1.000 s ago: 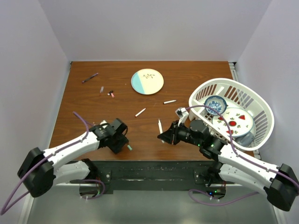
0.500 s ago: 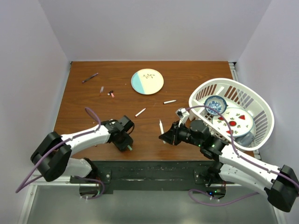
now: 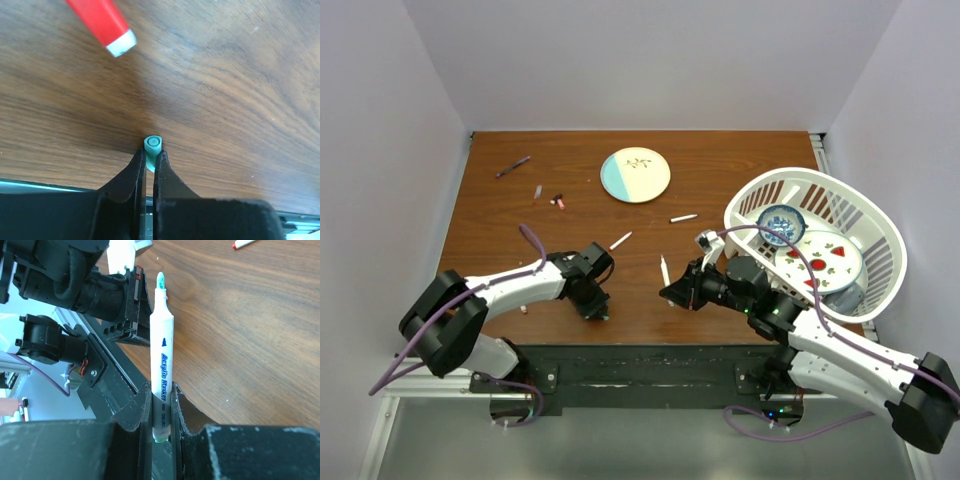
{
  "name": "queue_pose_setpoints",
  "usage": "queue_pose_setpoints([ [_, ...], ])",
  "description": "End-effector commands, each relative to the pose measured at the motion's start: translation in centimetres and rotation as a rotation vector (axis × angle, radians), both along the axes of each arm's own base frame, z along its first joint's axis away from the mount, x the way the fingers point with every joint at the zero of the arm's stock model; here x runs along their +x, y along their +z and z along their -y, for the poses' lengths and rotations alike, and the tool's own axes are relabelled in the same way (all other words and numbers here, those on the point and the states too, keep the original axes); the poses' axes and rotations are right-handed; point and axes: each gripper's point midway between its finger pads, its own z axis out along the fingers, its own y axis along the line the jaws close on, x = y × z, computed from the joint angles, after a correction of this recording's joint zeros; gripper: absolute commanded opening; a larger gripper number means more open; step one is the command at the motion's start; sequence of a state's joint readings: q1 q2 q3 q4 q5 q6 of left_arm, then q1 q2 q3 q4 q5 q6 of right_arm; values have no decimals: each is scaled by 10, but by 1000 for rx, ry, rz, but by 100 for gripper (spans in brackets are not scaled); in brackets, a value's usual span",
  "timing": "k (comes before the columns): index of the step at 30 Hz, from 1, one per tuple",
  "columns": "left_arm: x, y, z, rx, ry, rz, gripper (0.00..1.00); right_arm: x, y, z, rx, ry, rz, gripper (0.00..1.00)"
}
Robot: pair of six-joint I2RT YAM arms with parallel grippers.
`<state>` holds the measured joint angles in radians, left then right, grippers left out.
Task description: Insert the pens into the pen caps
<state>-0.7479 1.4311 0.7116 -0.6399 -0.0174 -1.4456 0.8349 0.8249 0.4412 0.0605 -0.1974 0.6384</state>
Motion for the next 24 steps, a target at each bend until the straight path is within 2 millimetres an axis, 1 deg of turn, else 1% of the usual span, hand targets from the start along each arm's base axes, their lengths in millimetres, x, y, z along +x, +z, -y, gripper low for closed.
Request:
queue_pose_setpoints([
  [1,12,-4,8,-27,-99,84,0,-1,7,-8,31,35,19,0],
  [2,22,3,18,-68,-151,147,0,-4,6,-10,37,54,17,0],
  [3,28,10,24,-93,-180,188,0,-10,2,-12,42,89,0,0],
  [4,35,22,32,-134,-213,240,0,-13,0,-14,53,113,2,0],
  [5,48,35,43,-176,-266,333,0,-16,-1,-16,59,133,-1,0],
  [6,54,45,49,-203,-287,390,0,-23,0,-19,76,171,-10,0],
  [7,54,65,59,-277,-322,445,0,-24,0,-21,94,186,-6,0],
  [8,61,80,67,-331,-359,542,0,-26,2,-22,111,198,-3,0],
  [9,63,93,71,-370,-376,600,0,-30,4,-25,135,213,-12,0],
  [10,64,116,74,-425,-387,681,0,-32,7,-28,169,238,1,0],
  [11,69,133,79,-474,-397,772,0,-34,8,-29,184,249,-3,0],
  [12,70,144,79,-498,-398,819,0,-35,9,-31,194,256,-9,0],
  [13,70,161,78,-525,-394,873,0,-36,12,-33,204,266,-5,0],
  [15,72,179,77,-547,-397,939,0,-36,15,-34,215,273,-5,0],
  [16,72,190,75,-561,-397,975,0,-36,22,-36,235,280,10,0],
  [19,69,211,75,-605,-397,1039,0,-39,26,-41,261,299,14,0],
  [20,68,217,76,-626,-395,1062,0,-38,22,-42,251,297,3,0],
  [22,65,227,75,-654,-398,1092,0,-39,22,-45,253,305,0,0],
  [24,64,233,74,-669,-400,1113,0,-40,22,-47,253,303,-2,0],
])
